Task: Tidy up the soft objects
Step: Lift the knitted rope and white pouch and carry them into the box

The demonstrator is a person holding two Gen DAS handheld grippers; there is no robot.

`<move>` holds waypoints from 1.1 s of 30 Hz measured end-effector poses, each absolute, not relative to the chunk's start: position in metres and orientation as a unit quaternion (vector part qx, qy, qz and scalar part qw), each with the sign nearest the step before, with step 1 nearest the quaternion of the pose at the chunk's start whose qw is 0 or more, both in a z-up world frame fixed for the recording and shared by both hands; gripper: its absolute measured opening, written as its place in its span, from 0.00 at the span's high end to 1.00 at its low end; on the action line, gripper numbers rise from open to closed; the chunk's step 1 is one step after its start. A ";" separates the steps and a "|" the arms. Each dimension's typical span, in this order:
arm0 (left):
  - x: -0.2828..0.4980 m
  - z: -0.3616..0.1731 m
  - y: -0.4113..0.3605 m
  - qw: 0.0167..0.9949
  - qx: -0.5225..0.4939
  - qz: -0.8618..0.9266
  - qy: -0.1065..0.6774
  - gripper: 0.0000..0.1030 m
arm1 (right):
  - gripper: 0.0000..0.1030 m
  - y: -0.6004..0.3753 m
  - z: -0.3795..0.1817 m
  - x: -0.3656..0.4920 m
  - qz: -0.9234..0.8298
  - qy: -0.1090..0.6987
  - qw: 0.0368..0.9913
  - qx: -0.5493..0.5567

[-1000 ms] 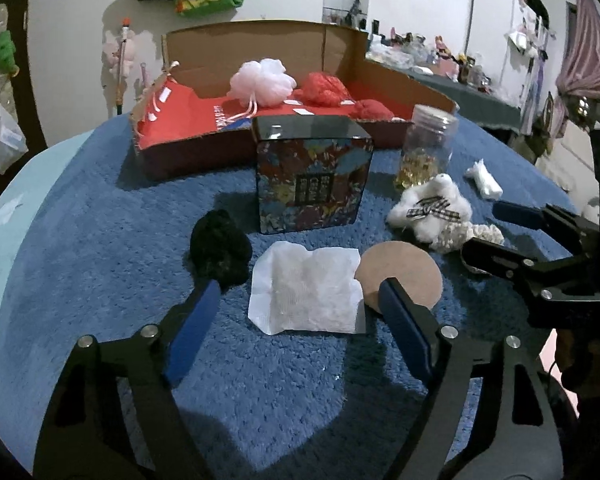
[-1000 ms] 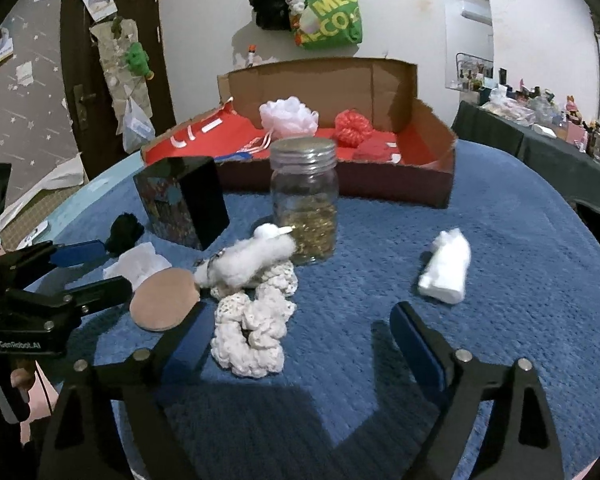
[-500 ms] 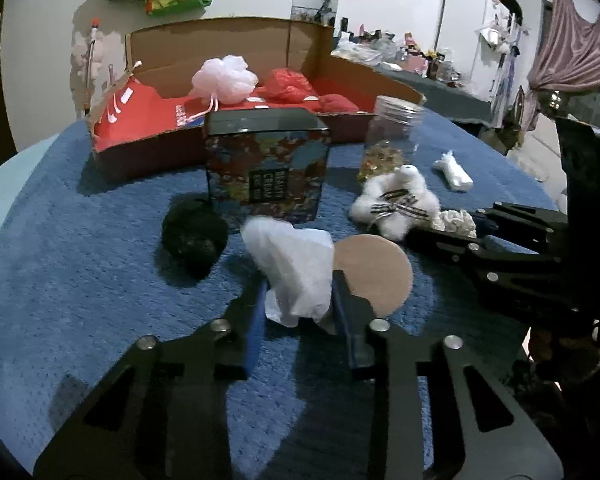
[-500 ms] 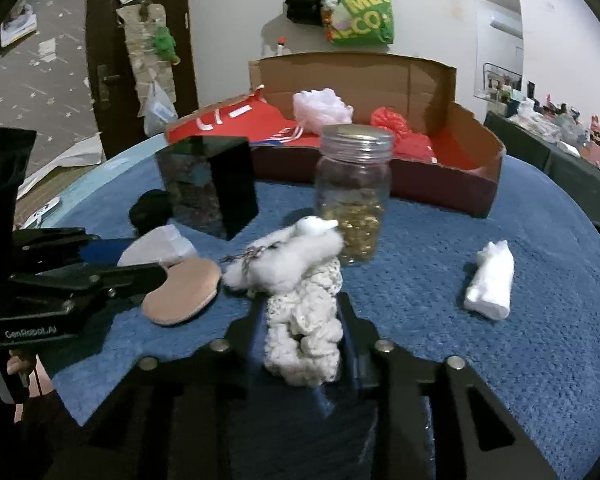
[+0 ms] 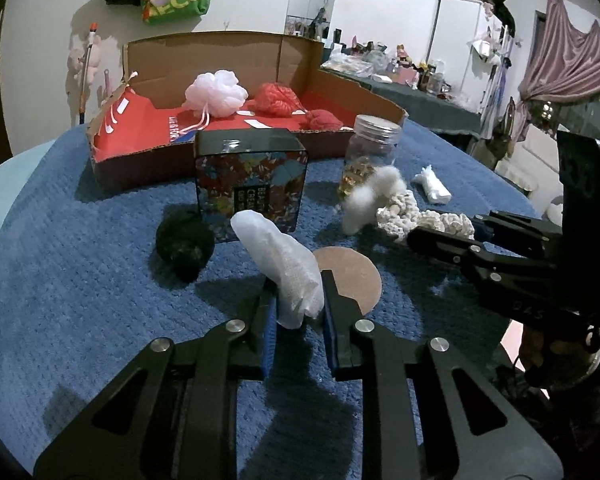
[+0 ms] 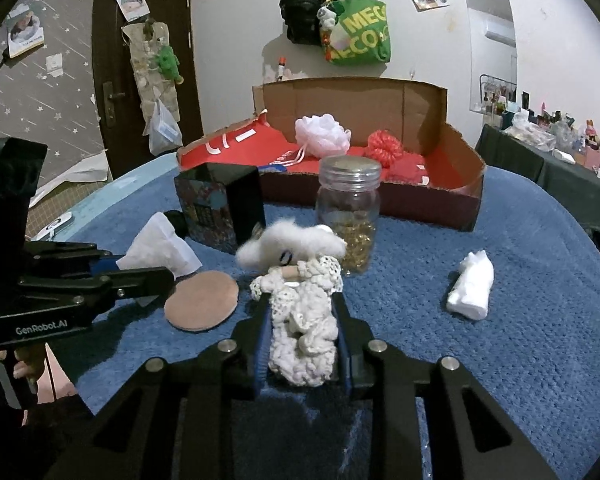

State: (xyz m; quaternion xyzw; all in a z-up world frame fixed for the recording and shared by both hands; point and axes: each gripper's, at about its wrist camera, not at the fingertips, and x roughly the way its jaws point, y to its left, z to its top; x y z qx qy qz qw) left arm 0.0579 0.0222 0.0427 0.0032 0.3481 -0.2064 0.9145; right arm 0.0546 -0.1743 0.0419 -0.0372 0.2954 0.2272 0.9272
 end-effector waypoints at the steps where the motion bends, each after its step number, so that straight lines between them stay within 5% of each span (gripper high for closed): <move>1: 0.057 0.043 0.022 0.915 0.002 -0.206 0.348 0.83 | 0.71 -0.174 0.042 0.054 0.226 0.295 0.928 -0.037; 33: 0.066 0.079 0.060 0.924 -0.003 -0.181 0.336 0.83 | 0.71 -0.212 0.066 0.066 0.178 0.296 0.938 -0.031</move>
